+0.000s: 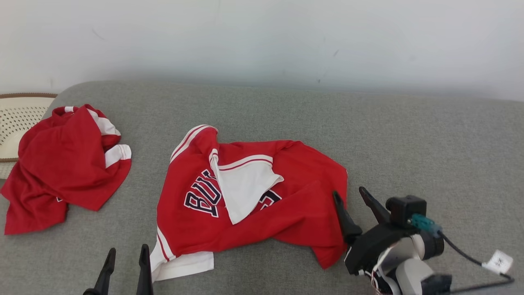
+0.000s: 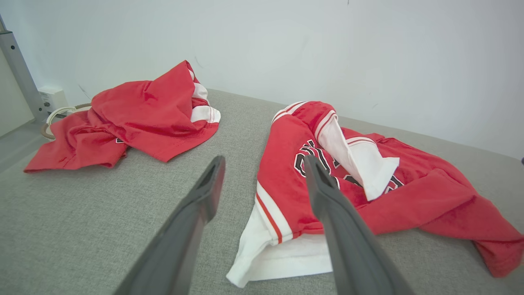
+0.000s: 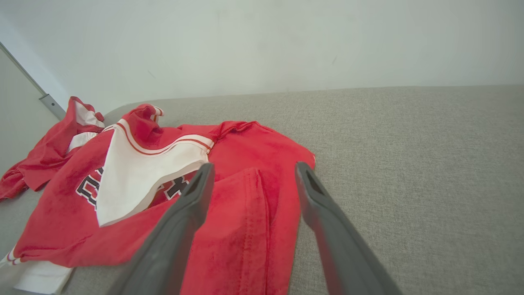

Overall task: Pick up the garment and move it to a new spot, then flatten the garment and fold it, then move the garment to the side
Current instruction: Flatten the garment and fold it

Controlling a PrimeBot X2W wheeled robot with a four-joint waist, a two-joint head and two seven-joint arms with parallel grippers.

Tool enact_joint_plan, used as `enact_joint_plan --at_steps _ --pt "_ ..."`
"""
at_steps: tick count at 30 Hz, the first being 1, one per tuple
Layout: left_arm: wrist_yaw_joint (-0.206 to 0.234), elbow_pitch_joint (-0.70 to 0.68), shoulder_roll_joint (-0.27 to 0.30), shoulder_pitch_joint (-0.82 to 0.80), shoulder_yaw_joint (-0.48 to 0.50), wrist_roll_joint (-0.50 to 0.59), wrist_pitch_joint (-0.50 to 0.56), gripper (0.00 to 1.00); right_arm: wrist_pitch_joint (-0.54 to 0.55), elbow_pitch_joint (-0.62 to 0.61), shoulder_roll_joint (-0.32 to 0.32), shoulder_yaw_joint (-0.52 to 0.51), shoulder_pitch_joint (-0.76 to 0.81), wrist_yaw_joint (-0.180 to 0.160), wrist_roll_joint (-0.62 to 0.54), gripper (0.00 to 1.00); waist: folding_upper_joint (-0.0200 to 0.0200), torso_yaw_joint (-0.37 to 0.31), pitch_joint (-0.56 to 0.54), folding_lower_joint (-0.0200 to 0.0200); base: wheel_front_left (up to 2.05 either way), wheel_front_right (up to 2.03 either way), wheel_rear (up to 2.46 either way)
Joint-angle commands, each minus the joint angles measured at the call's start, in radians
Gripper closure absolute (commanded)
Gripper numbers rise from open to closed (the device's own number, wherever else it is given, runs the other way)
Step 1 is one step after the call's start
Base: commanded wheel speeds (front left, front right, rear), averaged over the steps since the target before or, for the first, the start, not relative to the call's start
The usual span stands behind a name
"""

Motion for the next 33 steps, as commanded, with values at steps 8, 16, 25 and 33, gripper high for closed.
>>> enact_joint_plan --at_steps 8,16,25,33 --pt "-0.035 0.023 -0.039 -0.001 0.022 0.035 -0.005 0.00 0.070 0.199 -0.041 0.067 -0.174 0.000 0.061 0.00 0.0000 0.035 0.003 0.0000 0.00 0.00 0.00" --pt "-0.070 0.043 -0.077 -0.009 0.034 0.054 -0.005 0.00 0.080 0.387 -0.062 0.111 -0.294 0.000 0.114 0.00 0.0000 0.083 0.027 0.0000 0.00 0.00 0.00" --pt "-0.106 0.070 -0.115 -0.020 0.050 0.076 -0.005 0.00 0.069 0.551 -0.065 0.167 -0.378 0.000 0.158 0.00 0.0000 0.117 0.049 0.0000 0.00 0.00 0.00" --pt "-0.140 0.091 -0.147 -0.031 0.072 0.097 -0.005 0.00 0.040 0.652 -0.062 0.203 -0.439 0.000 0.180 1.00 0.0000 0.137 0.071 0.0000 0.00 0.00 0.00"
